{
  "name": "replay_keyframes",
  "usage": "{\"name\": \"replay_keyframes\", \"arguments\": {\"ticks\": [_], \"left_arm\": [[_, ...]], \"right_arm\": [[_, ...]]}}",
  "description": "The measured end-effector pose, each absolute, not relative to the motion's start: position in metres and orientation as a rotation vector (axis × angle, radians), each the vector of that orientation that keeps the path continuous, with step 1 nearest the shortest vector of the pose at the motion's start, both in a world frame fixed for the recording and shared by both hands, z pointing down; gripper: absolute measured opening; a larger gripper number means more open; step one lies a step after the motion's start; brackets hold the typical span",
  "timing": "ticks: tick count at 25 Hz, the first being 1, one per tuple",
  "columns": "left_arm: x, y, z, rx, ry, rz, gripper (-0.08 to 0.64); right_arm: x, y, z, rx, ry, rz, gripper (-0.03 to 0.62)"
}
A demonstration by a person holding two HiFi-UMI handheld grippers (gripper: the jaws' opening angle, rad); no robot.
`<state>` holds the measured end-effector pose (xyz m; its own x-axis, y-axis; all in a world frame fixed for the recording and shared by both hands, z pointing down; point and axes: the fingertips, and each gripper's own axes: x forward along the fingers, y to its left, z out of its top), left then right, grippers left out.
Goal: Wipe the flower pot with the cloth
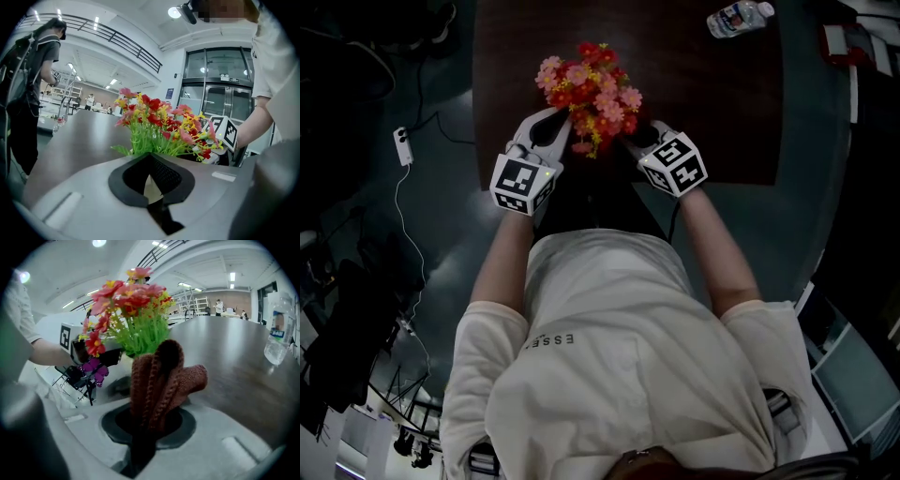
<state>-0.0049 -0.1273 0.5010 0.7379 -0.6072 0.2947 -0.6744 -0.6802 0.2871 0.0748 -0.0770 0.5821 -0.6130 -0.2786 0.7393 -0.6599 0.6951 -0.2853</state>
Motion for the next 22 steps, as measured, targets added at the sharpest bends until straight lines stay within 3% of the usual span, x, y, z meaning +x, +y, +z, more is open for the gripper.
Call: {"name": "replay_keyframes", "arguments": {"ticks": [6, 14, 22], "left_arm": [[-0.005, -0.117, 0.502, 2.595, -0.902, 0.252, 0.014], [-0.005, -0.115, 0.503, 2.572, -0.875, 0.285, 0.014], [-0.007, -0.119, 0.503, 2.499, -0.997, 0.237, 0.014]], "right_arm": [[0.07, -0.055, 0.581, 0.753, -2.203, 0.726, 0.044], [0.1, -0.11, 0.565, 0.87, -2.203, 0.672, 0.046], [0.073, -0.199, 0.548, 0.529, -2.374, 0.5, 0.046]]}}
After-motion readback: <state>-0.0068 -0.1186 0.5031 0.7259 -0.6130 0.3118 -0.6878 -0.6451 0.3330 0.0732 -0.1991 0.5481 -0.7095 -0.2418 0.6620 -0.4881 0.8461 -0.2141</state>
